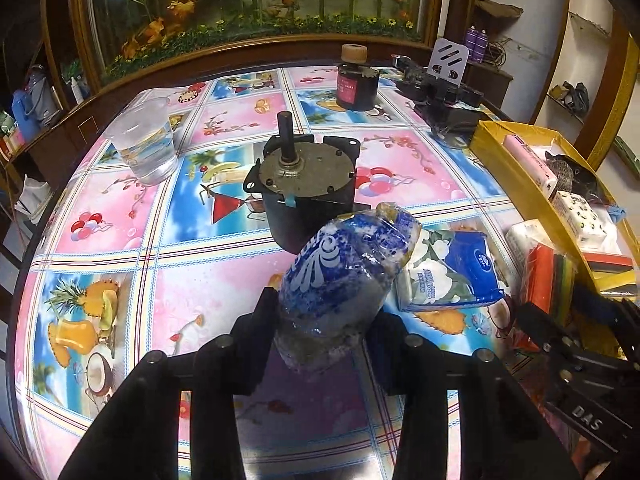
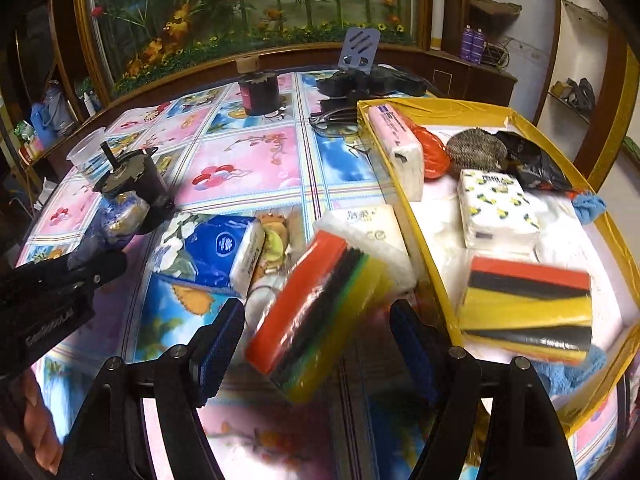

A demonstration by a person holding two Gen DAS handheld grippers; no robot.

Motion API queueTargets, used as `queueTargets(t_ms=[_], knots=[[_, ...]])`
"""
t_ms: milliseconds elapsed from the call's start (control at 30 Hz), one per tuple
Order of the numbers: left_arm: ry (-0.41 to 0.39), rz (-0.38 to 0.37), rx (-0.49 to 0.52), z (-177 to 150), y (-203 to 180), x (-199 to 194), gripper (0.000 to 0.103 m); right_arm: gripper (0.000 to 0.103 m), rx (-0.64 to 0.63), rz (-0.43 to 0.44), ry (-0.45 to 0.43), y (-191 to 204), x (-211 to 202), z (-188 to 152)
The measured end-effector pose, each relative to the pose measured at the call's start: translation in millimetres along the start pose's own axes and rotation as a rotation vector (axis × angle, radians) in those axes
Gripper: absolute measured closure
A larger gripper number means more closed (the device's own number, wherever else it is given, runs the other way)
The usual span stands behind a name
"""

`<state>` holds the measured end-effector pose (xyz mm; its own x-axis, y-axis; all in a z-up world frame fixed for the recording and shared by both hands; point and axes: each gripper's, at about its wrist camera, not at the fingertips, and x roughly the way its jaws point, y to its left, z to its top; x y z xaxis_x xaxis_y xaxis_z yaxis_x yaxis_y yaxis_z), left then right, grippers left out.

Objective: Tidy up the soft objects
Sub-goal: 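Grasp the blue-white bag with the left tool while the right tool grasps the sponge pack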

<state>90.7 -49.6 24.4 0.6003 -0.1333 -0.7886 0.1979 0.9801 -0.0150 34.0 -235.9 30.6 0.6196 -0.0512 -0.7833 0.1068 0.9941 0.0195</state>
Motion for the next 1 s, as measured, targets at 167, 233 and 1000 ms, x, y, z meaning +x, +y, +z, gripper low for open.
queueTargets(t_ms=[167,233,1000], knots=[[-0.002,-0.008,0.002,-0.1,0.2,-1.5,0.063,0.046,-0.042,0.016,-0.019,3.9,0.3,-1.3],[-0.006,-0.011,0.006,-0.4,-0.9,-3.1,0.063,0.055,-0.062,0.06,-0.033,5.5,-4.0,-3.8],[-0.126,0.035,0.034,-4.0,-18.4,-20.9,0.063,0.056,-0.073,0.241,-0.151,8.6,-28.1,-12.9]])
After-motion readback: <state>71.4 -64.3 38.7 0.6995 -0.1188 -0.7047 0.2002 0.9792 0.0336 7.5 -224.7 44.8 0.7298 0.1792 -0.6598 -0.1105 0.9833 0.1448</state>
